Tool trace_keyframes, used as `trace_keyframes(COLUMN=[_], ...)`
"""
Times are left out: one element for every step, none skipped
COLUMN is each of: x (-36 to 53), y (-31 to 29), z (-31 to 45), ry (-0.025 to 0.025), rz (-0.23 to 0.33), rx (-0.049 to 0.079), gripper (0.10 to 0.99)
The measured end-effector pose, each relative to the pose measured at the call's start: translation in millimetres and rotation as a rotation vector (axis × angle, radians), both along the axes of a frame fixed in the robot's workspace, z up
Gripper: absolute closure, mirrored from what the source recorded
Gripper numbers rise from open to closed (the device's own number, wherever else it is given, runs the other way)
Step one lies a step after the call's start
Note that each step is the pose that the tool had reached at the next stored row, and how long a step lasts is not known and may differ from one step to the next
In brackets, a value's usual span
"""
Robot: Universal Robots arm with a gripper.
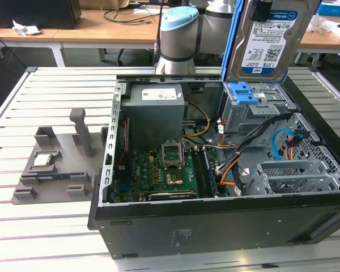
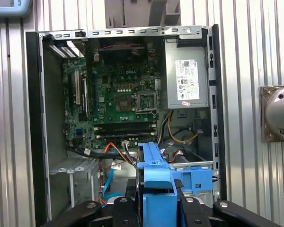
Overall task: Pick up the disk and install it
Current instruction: 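Pick up the disk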
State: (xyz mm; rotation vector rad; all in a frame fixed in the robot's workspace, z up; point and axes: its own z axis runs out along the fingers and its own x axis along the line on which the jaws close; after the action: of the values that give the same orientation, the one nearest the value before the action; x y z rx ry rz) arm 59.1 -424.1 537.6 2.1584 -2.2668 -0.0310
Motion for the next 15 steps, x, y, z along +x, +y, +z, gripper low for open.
trace_keyframes(x=[0.0, 0.1, 0.2, 0.3, 0.4, 0.4, 0.5, 0.6, 0.6, 0.8, 0.8, 0.9, 0.9, 1.0, 1.1], y=[-2.0, -6.0, -11.1, -13.5, -15.9, -18.0, -21.2, -23.4, -25.7, -29.9, -33.3, -35.3, -37.3, -39.7, -41.7], z=[0.0, -0.1, -0.2, -0.2, -0.2, -0.2, -0.2, -0.2, -0.2, -0.3, -0.3, -0.3, -0.3, -0.3, -0.3], ry=[0.0, 0.0, 0.0, 0.0, 0.0, 0.0001, 0.0, 0.0001, 0.0, 0.0, 0.0, 0.0, 0.0001, 0.0, 0.0], rz=[0.0, 0.0, 0.0, 0.0, 0.0, 0.0, -0.001, -0.001, -0.001, -0.001, -0.001, -0.001, -0.002, -0.002, -0.002], rx=[0.0, -0.001, -0.001, -0.001, -0.002, -0.002, -0.003, -0.004, -0.004, -0.006, -0.006, -0.007, -0.008, -0.008, -0.009], gripper=[0.718, 0.718, 0.718, 0.718, 0.718, 0.718, 0.718, 0.718, 0.718, 0.718, 0.718, 0.718, 0.718, 0.718, 0.718])
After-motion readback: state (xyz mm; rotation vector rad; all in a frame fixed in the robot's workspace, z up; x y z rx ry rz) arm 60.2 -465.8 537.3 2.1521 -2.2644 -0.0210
